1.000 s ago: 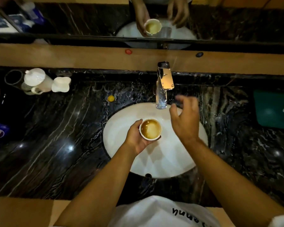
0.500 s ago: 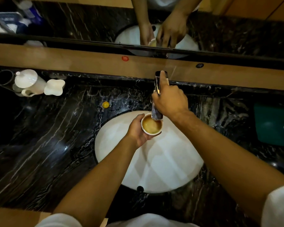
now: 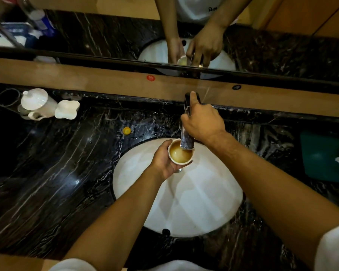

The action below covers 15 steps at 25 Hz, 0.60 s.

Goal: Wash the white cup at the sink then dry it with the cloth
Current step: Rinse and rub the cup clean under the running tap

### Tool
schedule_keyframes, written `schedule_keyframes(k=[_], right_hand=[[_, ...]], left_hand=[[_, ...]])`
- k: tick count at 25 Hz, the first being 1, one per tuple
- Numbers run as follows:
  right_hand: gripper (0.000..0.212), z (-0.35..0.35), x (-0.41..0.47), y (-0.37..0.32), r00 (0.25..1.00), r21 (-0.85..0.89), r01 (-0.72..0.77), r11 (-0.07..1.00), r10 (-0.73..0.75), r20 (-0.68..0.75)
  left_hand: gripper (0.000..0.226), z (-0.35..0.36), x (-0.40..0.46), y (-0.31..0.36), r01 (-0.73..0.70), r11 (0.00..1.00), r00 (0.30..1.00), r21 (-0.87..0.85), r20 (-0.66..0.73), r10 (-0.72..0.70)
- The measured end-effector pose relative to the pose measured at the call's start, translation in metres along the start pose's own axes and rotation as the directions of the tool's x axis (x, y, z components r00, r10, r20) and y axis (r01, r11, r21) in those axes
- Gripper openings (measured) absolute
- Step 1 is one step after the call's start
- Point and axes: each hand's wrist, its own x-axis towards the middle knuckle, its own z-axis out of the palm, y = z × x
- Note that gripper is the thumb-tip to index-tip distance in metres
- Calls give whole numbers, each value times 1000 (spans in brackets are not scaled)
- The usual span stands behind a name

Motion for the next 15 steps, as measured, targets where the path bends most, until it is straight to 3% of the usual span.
schedule_keyframes(k=[4,8,15], right_hand=[[76,-5,3,-1,1000,11,4,1000,-4,10],[74,-10,8,-3,999,3,5,1000,-5,44],[73,-10,6,-3,999,20,16,1000,-17,36]], left_hand=[[57,-2,1,1,-10,999,1000,36,27,9],[38,-4,2,2,-20,997,999,70,49,16],[35,-4,-1,2,-48,993,996,111,79,39]])
